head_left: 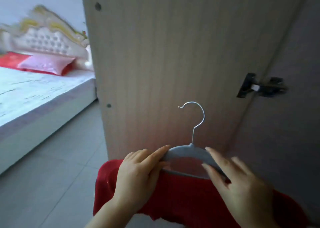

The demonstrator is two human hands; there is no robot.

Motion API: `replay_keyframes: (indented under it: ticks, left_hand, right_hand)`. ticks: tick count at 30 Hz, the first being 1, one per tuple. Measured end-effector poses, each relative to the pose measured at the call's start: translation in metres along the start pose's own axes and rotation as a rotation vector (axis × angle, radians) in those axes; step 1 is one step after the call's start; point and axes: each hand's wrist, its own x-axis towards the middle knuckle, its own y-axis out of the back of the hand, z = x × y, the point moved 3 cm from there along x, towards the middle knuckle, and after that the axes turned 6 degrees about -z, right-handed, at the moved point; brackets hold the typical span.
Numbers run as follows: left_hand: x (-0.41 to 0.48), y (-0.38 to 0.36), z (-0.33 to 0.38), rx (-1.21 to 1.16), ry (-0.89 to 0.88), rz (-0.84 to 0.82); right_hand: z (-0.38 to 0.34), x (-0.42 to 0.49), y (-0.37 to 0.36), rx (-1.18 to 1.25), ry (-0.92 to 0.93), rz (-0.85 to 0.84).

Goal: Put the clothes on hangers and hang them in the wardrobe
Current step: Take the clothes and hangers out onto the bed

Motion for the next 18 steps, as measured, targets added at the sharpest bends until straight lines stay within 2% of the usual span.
replay_keyframes:
  ticks: [8, 13, 18]
  left_hand:
    - [-0.056, 0.106, -0.087, 0.273, 0.173, 0.16]
    - [-0.081, 0.166, -0.147, 0.444, 0.276, 0.265]
    - [-0.11, 0.221, -0.223, 0.508, 0.393, 0.317]
  right_hand:
    - [-0.126, 0.027, -0.08, 0.461, 0.127, -0.157]
    - [-0.211, 0.049, -0.124, 0.593, 0.274, -0.276]
    - [-0.304, 0.07, -0.175, 0.668, 0.373, -0.368]
